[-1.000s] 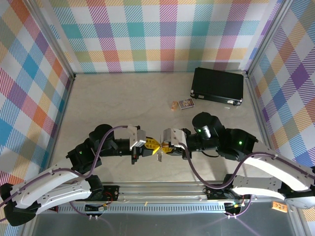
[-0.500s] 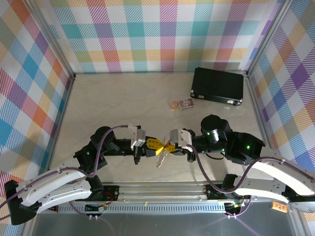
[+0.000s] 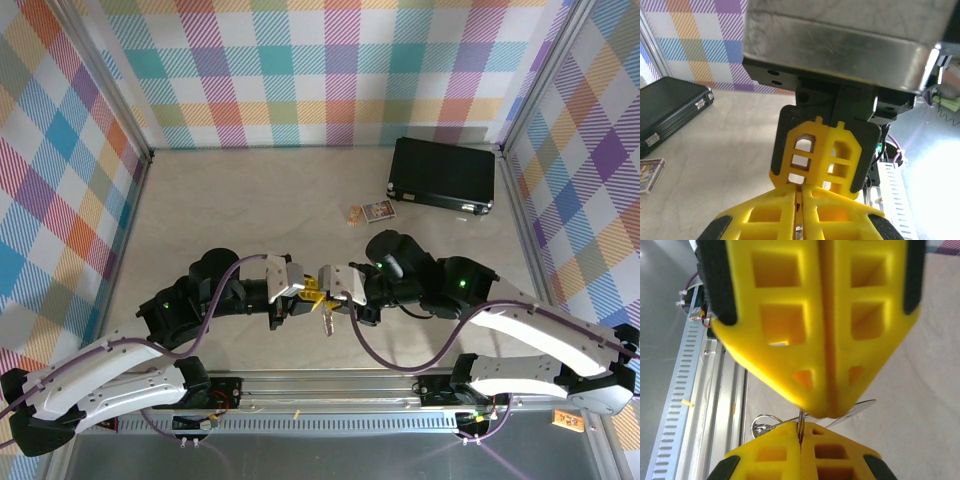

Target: Put the keys on the keyring

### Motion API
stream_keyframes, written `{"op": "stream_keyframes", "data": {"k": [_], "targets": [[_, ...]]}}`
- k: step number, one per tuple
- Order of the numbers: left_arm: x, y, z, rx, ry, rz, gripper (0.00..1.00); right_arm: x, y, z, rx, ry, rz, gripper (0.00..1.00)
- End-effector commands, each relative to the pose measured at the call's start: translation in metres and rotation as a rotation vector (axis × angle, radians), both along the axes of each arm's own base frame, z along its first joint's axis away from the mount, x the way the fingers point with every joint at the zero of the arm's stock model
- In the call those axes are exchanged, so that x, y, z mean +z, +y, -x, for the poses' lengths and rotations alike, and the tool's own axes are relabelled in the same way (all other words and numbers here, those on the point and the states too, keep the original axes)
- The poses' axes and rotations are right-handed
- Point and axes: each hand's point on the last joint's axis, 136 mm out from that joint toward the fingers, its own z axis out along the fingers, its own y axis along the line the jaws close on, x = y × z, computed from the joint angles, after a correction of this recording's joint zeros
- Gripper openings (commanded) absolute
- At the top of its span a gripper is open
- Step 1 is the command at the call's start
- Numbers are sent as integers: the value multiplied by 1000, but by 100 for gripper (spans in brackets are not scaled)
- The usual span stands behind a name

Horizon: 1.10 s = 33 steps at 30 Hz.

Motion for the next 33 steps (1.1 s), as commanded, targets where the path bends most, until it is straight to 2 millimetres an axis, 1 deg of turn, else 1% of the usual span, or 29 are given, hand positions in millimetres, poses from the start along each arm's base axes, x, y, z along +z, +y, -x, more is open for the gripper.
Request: {"op": "stream_keyframes", "data": {"k": [1, 3, 6, 7, 8, 12, 22, 27, 31, 33], "targets": [[4, -1, 0, -2, -24, -7, 12, 17, -1, 6, 24, -19, -31, 0], [3, -1, 1, -12, -21, -16, 14, 19, -2, 9, 34, -14, -44, 0], [1, 0, 3, -22, -12, -30, 23, 22, -4, 10, 33, -18, -59, 0], [2, 0, 4, -27, -10, -27, 25, 22, -4, 10, 32, -19, -57, 0], [-5, 2, 7, -31, 14, -52, 26, 22, -4, 9, 28, -20, -55, 0], [-7, 5, 10, -30, 40, -58, 29, 19, -3, 8, 26, -22, -45, 0], [-17, 8, 8, -12, 60, -94, 29, 18, -1, 7, 29, -19, -38, 0], [-15, 5, 4, -1, 44, -74, 24, 18, 1, 9, 43, -9, -44, 0], [-14, 1, 2, -6, 35, -65, 23, 19, 2, 10, 44, -6, -45, 0], [-16, -1, 1, -7, 34, -75, 23, 20, 1, 10, 47, -5, -49, 0]]}}
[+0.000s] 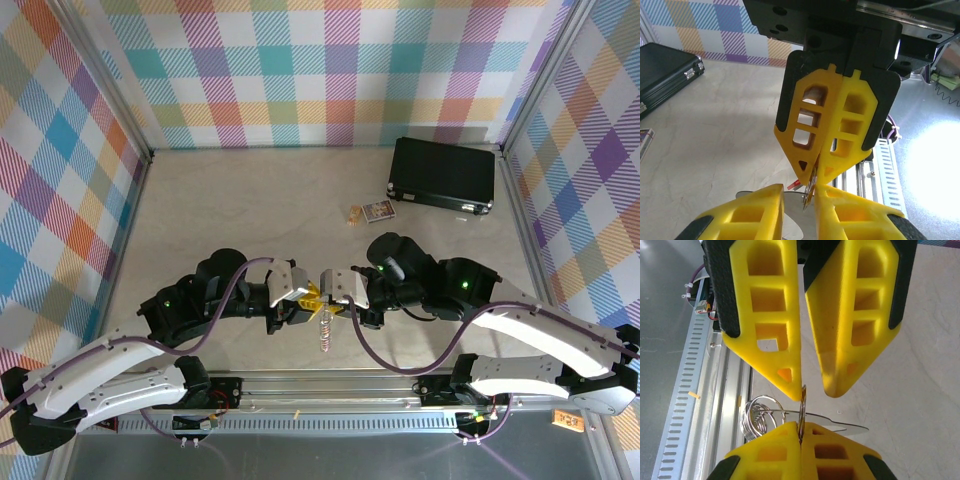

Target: Put the keys on the keyring

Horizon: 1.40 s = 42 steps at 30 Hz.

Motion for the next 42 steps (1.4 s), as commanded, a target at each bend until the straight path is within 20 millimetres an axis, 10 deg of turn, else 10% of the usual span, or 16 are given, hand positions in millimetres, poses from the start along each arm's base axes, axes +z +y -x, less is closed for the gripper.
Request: {"op": "stream_keyframes", "data": {"k": [1, 14, 25, 42], "targets": [[7, -6, -2, -6, -25, 26, 22, 21, 7, 6, 41, -10, -66, 0], [18, -9, -2, -20, -48, 70, 0, 28, 7, 12, 67, -2, -103, 0], [61, -2, 14, -64, -98, 261, 0, 53, 4, 23, 93, -6, -247, 21], [82, -7, 30, -160, -45, 414, 0, 69, -3, 26, 92, -34, -322, 12]]}}
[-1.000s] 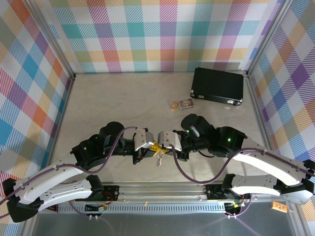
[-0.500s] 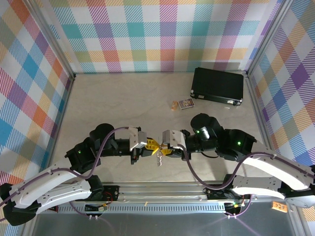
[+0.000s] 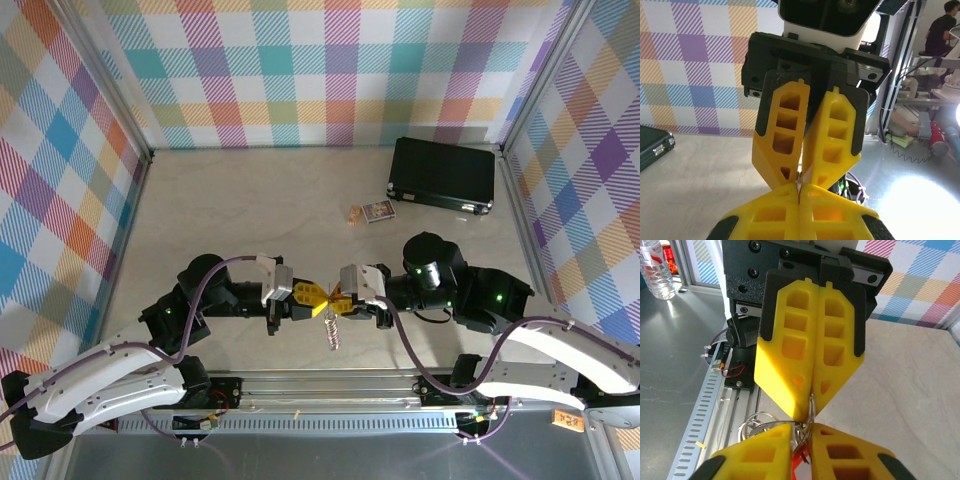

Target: Put the keys on the keyring

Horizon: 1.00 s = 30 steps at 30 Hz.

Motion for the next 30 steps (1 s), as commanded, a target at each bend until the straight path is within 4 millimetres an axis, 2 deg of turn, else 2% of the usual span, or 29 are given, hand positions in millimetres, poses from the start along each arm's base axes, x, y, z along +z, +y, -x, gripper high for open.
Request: {"op": "stream_keyframes", "data": {"k": [1, 5, 10, 12, 14, 19, 23, 26, 27, 30], "targets": [[24, 3, 6, -23, -30, 100, 0, 8, 0, 7, 28, 3, -41, 10], [22, 3, 5, -18, -26, 103, 0, 8, 0, 5, 22, -7, -34, 0], [2, 7, -12, 97, -49, 10, 0, 3, -1, -1, -4, -32, 15, 0], [-10, 11, -21, 154, -62, -59, 7, -2, 0, -6, -16, -41, 55, 0], [-16, 13, -24, 171, -68, -102, 12, -7, 2, -9, -19, -37, 94, 0], [-25, 14, -28, 191, -62, -178, 13, -17, 13, -14, -20, -14, 157, 0], [-27, 15, -30, 203, -67, -194, 11, -25, 17, -11, -5, -7, 201, 0], [-26, 15, -32, 211, -76, -193, 1, -29, 20, -8, 8, -5, 225, 0], [-25, 14, -32, 210, -77, -190, 0, -29, 20, -8, 11, -6, 229, 0], [-19, 13, -30, 198, -81, -155, 0, -22, 19, -2, 31, -3, 200, 0]]}}
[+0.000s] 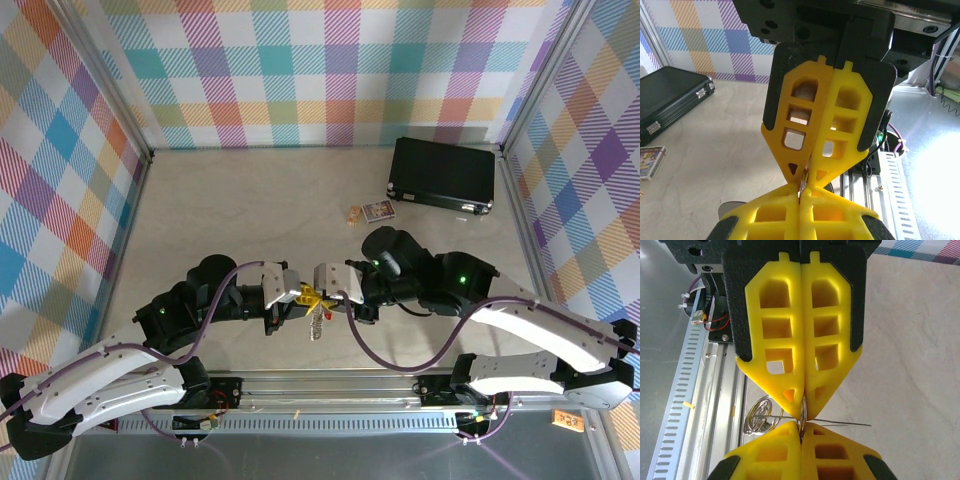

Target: Put the keys on the keyring

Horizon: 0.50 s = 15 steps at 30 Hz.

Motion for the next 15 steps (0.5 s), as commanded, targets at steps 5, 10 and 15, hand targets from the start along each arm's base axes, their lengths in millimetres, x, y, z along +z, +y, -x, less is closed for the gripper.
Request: {"op": "stream_keyframes", "data": {"k": [5, 10, 15], "targets": [[51, -1, 4, -16, -55, 205, 0, 36, 0, 26, 100, -8, -156, 13], [69, -2, 17, -79, -53, 296, 0, 41, -2, 26, 85, -17, -204, 18], [78, -3, 25, -131, -40, 367, 0, 48, -3, 26, 86, -33, -235, 15]]}}
